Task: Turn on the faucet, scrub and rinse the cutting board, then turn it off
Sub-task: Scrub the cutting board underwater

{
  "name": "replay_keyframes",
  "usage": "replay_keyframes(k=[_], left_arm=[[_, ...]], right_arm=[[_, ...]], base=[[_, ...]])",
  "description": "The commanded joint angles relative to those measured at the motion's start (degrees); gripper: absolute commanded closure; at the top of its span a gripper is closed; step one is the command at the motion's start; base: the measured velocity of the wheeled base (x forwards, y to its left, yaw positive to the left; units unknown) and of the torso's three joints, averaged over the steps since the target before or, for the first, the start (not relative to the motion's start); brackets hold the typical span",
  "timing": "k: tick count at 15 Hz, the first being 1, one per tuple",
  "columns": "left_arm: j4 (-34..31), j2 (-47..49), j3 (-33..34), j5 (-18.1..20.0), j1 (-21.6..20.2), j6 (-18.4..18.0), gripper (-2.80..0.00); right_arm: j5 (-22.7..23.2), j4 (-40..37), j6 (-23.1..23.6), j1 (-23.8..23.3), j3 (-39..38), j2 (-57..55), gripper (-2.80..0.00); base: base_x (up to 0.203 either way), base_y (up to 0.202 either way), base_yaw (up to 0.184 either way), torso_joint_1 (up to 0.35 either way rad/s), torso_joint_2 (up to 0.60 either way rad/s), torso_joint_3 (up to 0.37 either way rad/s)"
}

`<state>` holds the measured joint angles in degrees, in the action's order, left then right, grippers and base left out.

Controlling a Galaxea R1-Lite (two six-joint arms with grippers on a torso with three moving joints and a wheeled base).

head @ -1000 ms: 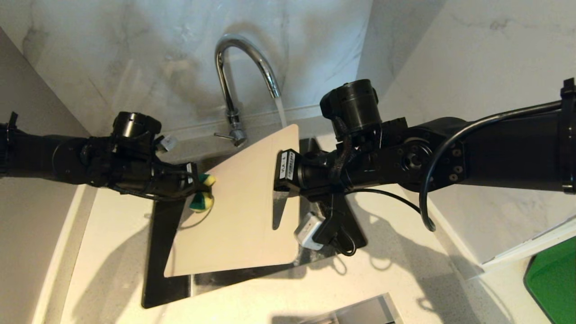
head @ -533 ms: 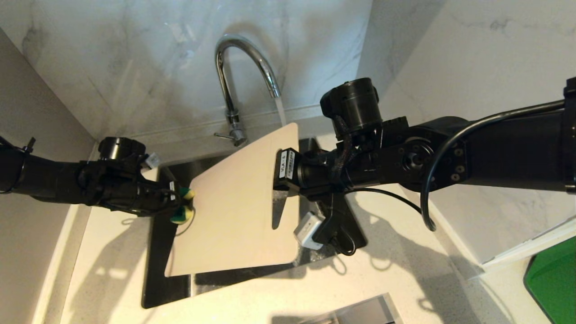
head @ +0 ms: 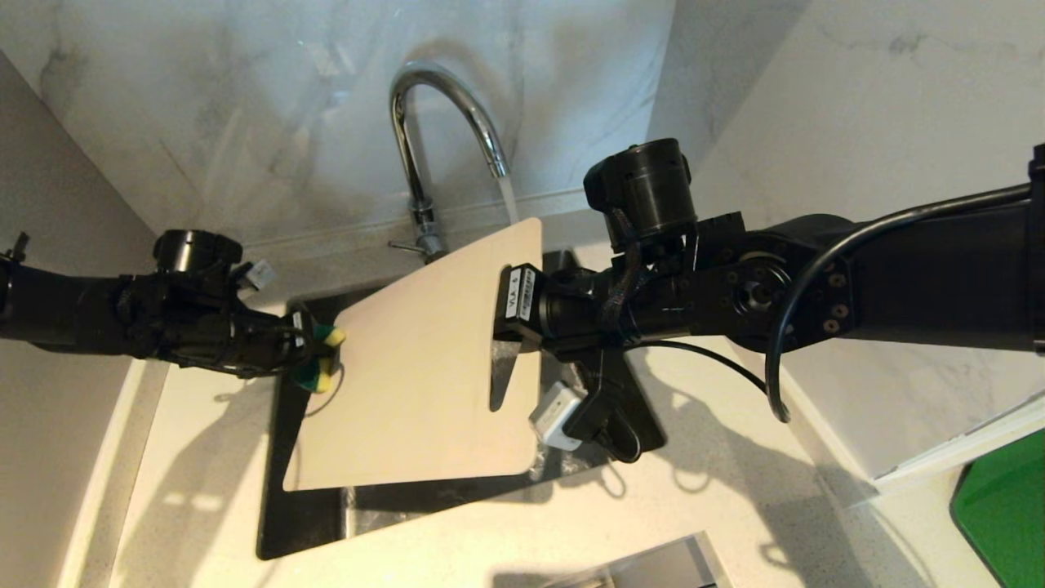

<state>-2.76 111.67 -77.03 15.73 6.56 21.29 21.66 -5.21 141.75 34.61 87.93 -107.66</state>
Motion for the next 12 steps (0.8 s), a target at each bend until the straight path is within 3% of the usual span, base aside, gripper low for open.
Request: replay_keyframes(k=[1, 7, 9, 12], left_arm=[[-5.3, -7.6, -4.1, 0.1, 4.7, 2.0, 0.00], [-23.5, -13.2, -21.1, -0.7, 24.4, 9.3, 0.00], [-24.6, -10.9, -23.6, -2.7, 26.9, 9.8, 0.00], [-24.5, -5.5, -27.0, -3.9, 26.8, 9.9, 0.00]], right_arm=[[0.0, -0.1, 0.8, 0.0, -0.3, 0.2, 0.00], [0.0, -0.1, 0.8, 0.0, -0.7, 1.0, 0.00], [0.0, -0.1, 0.8, 0.1, -0.7, 1.0, 0.00], [0.0, -0.1, 0.8, 0.1, -0.8, 1.0, 0.00]], base=[[0.000, 0.000, 0.000, 0.000, 0.00, 0.000], [0.000, 0.000, 0.000, 0.000, 0.00, 0.000], [0.000, 0.000, 0.000, 0.000, 0.00, 0.000], [0.000, 0.000, 0.000, 0.000, 0.00, 0.000]])
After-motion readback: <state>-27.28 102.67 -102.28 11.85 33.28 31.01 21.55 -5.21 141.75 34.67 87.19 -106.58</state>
